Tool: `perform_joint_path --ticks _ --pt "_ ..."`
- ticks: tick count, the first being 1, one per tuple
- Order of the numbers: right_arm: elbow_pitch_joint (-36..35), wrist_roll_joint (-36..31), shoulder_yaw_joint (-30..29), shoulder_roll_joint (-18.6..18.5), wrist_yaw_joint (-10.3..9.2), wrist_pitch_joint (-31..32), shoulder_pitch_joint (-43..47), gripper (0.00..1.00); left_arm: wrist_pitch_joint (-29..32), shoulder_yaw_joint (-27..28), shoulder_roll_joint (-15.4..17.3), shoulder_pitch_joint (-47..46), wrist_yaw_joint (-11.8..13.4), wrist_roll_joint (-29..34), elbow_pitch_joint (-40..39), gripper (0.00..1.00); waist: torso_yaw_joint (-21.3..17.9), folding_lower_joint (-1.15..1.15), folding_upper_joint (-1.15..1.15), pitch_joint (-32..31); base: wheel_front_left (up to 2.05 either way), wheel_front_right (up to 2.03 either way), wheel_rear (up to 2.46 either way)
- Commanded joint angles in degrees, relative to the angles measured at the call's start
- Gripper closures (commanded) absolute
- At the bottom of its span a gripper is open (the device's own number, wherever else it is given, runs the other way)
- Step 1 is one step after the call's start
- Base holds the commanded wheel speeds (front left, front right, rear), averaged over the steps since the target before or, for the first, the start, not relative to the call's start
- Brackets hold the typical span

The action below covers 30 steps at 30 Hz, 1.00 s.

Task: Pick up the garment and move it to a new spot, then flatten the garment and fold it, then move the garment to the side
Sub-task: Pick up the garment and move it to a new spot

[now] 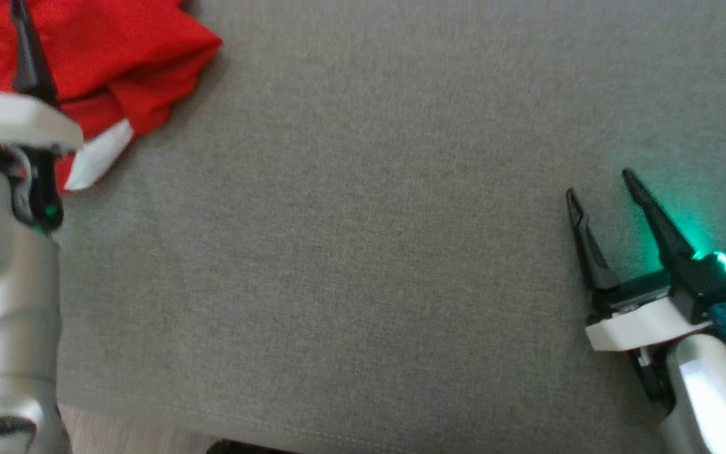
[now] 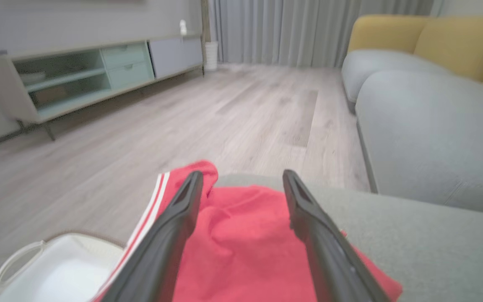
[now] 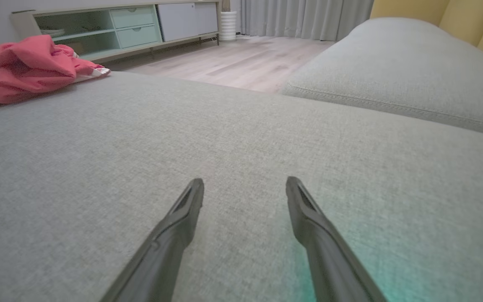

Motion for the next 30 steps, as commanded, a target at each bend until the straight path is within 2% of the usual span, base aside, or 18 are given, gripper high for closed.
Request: perform_joint_path --ticks 1,6,12,13,14,15,17,22,30 --pt "-3.7 -0.6 0.7 -1.3 0.44 -0.4 0.1 0.00 0.9 1.5 3.7 -4.4 0.6 -0.3 2.8 0.00 0.1 -0.03 0.00 6.2 0.00 0.00 0.00" --pt "-11.0 -1.0 0.8 -2.8 0.44 2.1 1.6 0.00 1.6 0.8 5.4 -13.4 2.0 0.6 15.1 0.00 -1.7 -0.03 0.00 9.7 0.00 0.00 0.00" --pt "-15.4 -1.0 0.2 -3.0 0.44 3.8 3.8 0.00 6.4 -2.4 6.9 -17.4 0.1 1.9 21.6 0.00 -2.8 -0.03 0.00 10.7 0.00 0.00 0.00" --pt "-15.9 -1.1 0.0 -2.9 0.44 4.0 4.1 0.00 7.0 -2.9 7.1 -17.9 -0.4 2.0 22.4 0.24 -2.9 -0.03 0.00 10.7 0.00 0.00 0.00" --pt "-16.2 -1.1 0.0 -2.8 0.44 4.2 4.3 0.00 7.3 -3.5 7.3 -18.3 -0.8 2.0 23.1 0.73 -3.1 -0.03 0.00 10.6 0.00 0.00 0.00" --pt "-16.4 -1.1 0.0 -2.7 0.44 4.3 4.5 0.00 7.2 -3.8 7.4 -18.6 -1.1 1.8 23.6 1.00 -3.2 -0.03 0.00 10.5 0.00 0.00 0.00" --pt "-16.4 -1.1 0.0 -2.2 0.44 4.2 4.7 0.00 6.6 -4.3 7.6 -18.7 -1.5 1.1 24.6 1.00 -3.6 -0.03 0.00 9.7 0.00 0.00 0.00" --pt "-13.8 -0.5 0.9 -0.9 0.44 2.7 4.5 0.00 0.3 -6.1 8.7 -18.0 -1.8 1.3 25.8 1.00 -4.4 -0.03 0.00 6.0 0.00 0.00 0.00" --pt "-6.8 1.7 2.9 2.1 0.44 0.1 3.7 0.00 -2.9 -7.8 11.2 -22.0 -1.9 0.8 23.7 1.00 -5.7 -0.03 0.00 -3.6 0.00 0.00 0.00"
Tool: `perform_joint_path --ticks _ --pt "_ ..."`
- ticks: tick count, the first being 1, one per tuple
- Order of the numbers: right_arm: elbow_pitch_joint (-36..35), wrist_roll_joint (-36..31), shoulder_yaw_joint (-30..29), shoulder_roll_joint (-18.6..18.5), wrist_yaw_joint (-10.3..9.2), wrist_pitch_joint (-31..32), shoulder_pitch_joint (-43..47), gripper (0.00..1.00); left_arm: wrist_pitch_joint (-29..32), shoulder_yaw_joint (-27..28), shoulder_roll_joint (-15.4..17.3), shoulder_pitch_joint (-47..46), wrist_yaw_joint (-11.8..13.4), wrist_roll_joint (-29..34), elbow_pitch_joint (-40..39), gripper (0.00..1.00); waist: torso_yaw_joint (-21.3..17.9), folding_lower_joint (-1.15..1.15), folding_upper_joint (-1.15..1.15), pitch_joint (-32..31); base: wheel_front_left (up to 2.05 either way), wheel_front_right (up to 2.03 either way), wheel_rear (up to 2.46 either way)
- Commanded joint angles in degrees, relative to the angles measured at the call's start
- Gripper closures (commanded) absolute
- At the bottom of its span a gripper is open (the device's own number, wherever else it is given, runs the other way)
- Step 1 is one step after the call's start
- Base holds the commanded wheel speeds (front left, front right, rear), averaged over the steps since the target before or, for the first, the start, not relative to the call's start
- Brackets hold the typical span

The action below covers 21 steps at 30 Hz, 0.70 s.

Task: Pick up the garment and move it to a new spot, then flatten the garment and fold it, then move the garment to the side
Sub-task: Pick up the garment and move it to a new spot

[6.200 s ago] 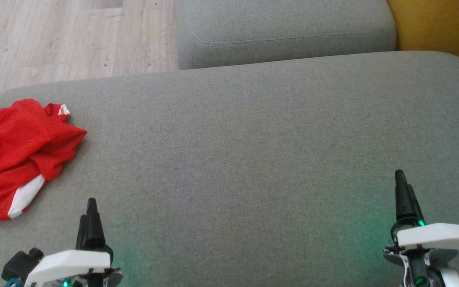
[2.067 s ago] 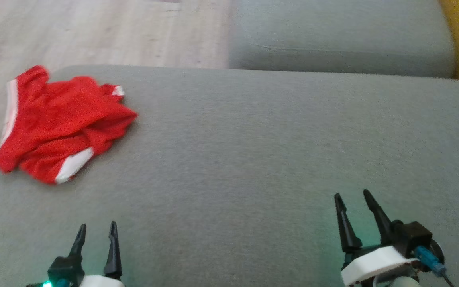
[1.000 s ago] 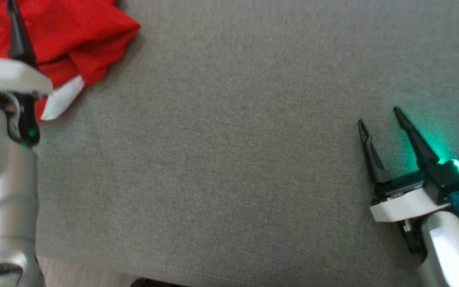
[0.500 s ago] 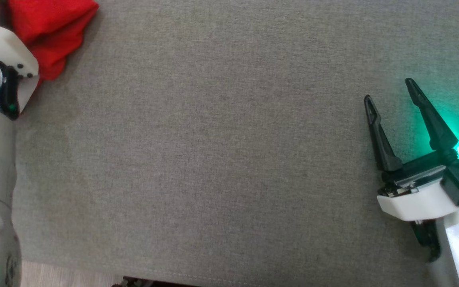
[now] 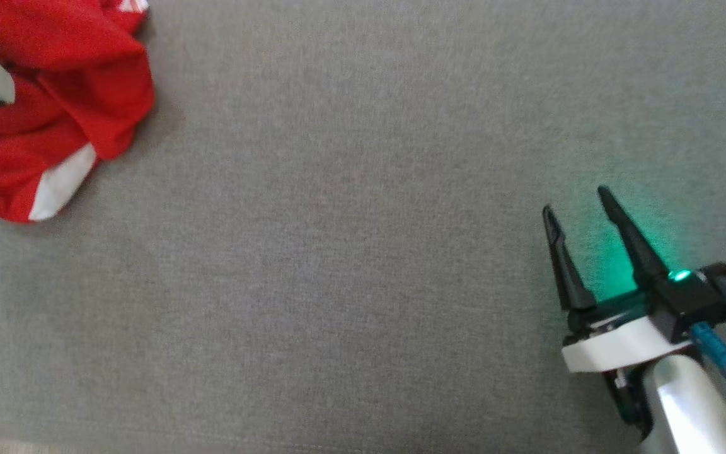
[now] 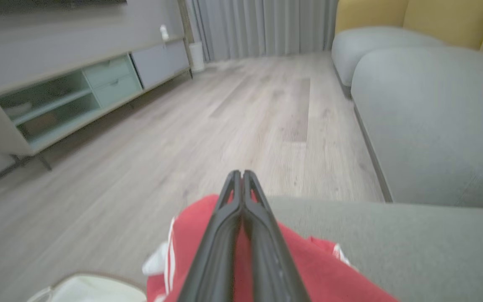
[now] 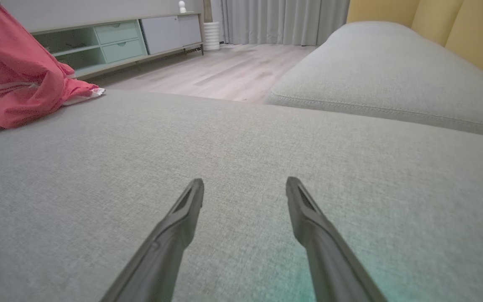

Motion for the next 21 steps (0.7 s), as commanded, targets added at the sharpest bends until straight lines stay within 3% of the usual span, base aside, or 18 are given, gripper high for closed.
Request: perform_joint_path --ticks 1,5,10,15,21 --pt "-0.7 0.6 1.7 0.6 0.39 -0.8 1.1 0.00 -0.5 0.0 3.9 -2.3 0.1 -0.9 -3.2 1.00 -0.7 0.01 0.00 -4.5 0.00 0.00 0.00" --pt "2.0 1.5 2.1 1.8 0.39 -1.2 1.9 0.00 1.8 -4.8 3.6 -1.5 0.1 -4.0 -11.3 1.00 -1.1 0.01 0.00 -9.0 0.00 0.00 0.00" --pt "2.7 2.6 2.8 3.3 0.39 -1.3 2.7 0.00 10.4 -13.1 5.5 4.7 0.1 -14.6 -32.8 1.00 -3.5 0.01 0.00 -14.4 0.00 0.00 0.00" --pt "1.9 3.2 3.6 4.4 0.39 -1.3 2.1 0.00 19.5 -14.7 7.4 12.4 0.3 -25.1 -54.4 1.00 -7.8 0.01 0.00 -15.7 0.00 0.00 0.00" --pt "1.1 4.1 4.7 5.7 0.39 -1.3 0.1 0.00 26.5 -18.1 5.0 21.0 4.0 -30.6 -73.3 1.00 -15.0 0.01 0.00 -13.8 0.00 0.00 0.00"
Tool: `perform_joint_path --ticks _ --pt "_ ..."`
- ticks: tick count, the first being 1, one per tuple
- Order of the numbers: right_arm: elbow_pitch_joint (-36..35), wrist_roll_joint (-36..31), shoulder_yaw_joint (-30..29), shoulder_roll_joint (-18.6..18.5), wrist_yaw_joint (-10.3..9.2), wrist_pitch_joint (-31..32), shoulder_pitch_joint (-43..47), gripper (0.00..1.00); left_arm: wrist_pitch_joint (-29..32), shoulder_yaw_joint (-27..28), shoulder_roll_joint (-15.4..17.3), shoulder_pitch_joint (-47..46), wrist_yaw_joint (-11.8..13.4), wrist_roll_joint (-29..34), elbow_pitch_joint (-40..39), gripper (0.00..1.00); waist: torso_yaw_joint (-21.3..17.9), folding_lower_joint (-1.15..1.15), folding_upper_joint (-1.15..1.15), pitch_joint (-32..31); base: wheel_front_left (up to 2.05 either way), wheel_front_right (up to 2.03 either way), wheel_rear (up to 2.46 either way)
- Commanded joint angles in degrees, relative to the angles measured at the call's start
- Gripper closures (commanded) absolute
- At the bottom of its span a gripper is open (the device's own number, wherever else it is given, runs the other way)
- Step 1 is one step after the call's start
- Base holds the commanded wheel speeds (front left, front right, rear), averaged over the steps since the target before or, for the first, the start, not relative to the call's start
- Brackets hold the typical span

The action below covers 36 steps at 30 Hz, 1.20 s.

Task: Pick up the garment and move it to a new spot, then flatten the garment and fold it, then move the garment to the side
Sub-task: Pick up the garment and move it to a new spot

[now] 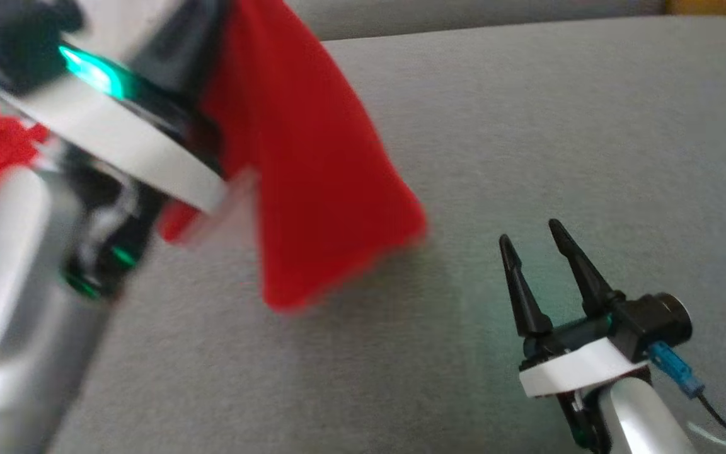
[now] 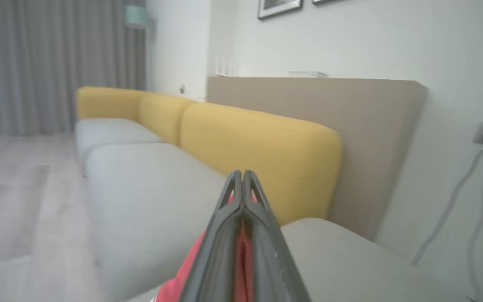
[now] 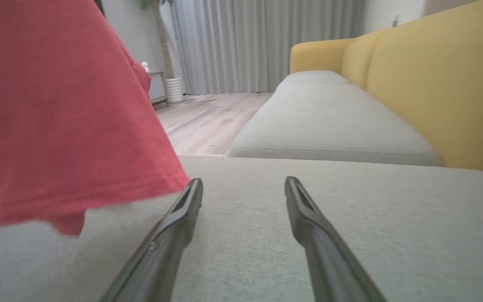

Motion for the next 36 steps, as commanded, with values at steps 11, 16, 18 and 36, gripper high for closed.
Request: perform_joint_path --ticks 11,16,18,36 --pt "-3.1 4.1 3.2 1.4 0.39 -0.6 -4.4 0.00 -0.9 -15.3 -12.8 8.5 4.7 3.9 3.3 1.00 -17.4 0.01 0.00 5.3 0.00 0.00 0.00" --pt "-3.4 5.3 3.3 1.4 0.39 -0.6 -4.4 0.00 -5.5 -19.1 -17.3 9.8 4.0 6.5 16.0 1.00 -20.4 0.01 0.00 5.9 0.00 0.00 0.00" --pt "-3.5 5.3 2.9 1.4 0.39 -0.6 -4.1 0.00 -6.8 -19.7 -18.3 10.0 3.3 6.5 19.1 1.00 -20.6 0.01 0.00 5.9 0.00 0.00 0.00" --pt "-3.4 2.5 -1.4 1.4 0.39 -0.6 -0.9 0.00 -23.3 -14.3 -13.9 18.2 7.3 8.6 14.0 0.00 -13.8 0.01 0.00 0.0 0.00 0.00 0.00"
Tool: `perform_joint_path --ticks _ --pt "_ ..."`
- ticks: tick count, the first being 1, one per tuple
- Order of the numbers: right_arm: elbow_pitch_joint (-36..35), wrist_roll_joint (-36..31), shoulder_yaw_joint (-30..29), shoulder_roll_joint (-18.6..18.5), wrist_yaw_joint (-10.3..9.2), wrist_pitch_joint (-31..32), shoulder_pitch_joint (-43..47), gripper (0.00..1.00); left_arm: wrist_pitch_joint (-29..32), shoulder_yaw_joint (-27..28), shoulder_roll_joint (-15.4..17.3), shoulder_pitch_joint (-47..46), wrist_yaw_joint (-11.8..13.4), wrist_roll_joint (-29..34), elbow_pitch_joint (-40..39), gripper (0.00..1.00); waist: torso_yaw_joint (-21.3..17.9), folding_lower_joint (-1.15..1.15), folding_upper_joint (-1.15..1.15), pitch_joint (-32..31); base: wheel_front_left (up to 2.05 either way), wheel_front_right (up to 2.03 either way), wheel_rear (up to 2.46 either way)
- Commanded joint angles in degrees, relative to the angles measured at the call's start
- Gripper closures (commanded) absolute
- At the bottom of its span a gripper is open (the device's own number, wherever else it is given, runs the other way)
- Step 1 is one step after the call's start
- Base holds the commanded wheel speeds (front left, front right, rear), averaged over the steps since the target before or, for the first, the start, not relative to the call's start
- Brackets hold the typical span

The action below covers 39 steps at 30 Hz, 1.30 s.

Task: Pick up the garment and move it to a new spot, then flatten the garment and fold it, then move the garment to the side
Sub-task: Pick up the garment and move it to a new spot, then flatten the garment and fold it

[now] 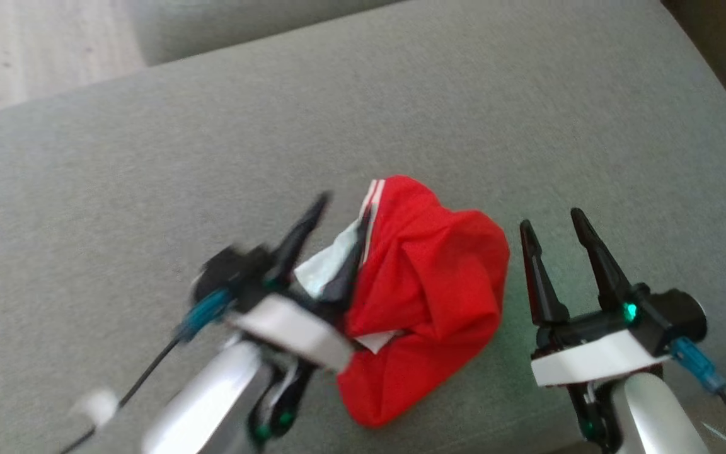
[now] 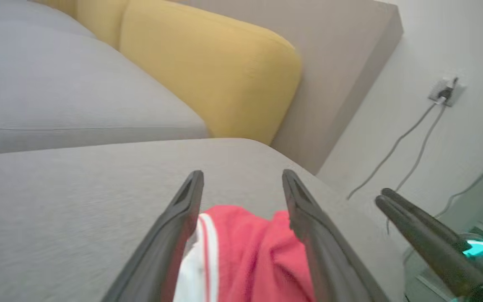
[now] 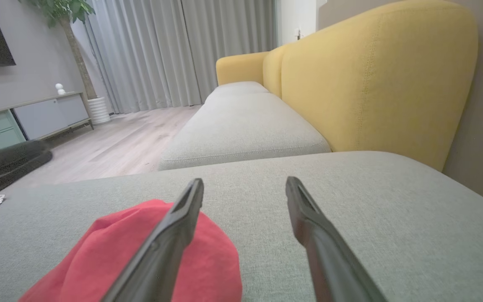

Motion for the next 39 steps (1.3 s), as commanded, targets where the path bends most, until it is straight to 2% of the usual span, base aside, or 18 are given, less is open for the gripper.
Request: perform_joint_path --ticks 1,5,9,15,22,29,34,39 --pt "-1.9 -0.5 0.8 0.2 0.39 -0.6 0.0 0.00 -1.5 3.0 1.6 0.8 1.0 0.2 -2.6 0.00 1.5 0.00 0.00 -1.5 0.00 0.00 0.00" --pt "-1.8 -1.8 -0.5 0.2 0.39 -0.6 1.4 0.00 -5.2 5.5 4.7 7.7 4.3 0.2 -3.4 0.00 3.2 0.00 0.00 -3.3 0.00 0.00 0.00" --pt "-1.6 -3.0 -2.0 0.2 0.39 -0.6 2.8 0.00 -8.0 7.3 6.4 13.3 6.5 2.0 -2.4 0.00 5.1 0.00 0.00 -4.3 0.00 0.00 0.00" --pt "-0.6 -4.6 -3.6 0.1 0.39 -0.6 4.8 0.00 -9.1 12.4 4.6 18.9 6.8 5.9 -1.3 0.00 7.4 0.00 0.00 -5.3 0.00 0.00 0.00" --pt "0.8 -5.3 -4.6 0.0 0.39 -0.6 6.4 0.00 -9.1 22.5 0.5 25.7 2.7 13.0 -1.2 0.00 8.6 0.00 0.00 -6.3 0.00 0.00 0.00" --pt "1.3 -5.2 -4.7 0.0 0.39 -0.6 6.4 0.00 -9.1 28.3 -3.2 27.4 -2.3 17.2 0.5 0.00 9.2 0.00 0.00 -6.4 0.00 0.00 0.00" --pt "1.5 -5.0 -3.9 0.1 0.39 -0.6 6.0 0.00 -9.1 28.6 -5.5 26.4 -6.3 18.2 1.3 0.00 8.5 0.00 0.00 -5.9 0.00 0.00 0.00" --pt "1.7 -4.7 -3.2 0.1 0.39 -0.6 5.2 0.00 -8.6 23.6 -6.8 22.8 -9.1 16.3 3.7 0.00 7.0 0.00 0.00 -5.0 0.00 0.00 0.00"
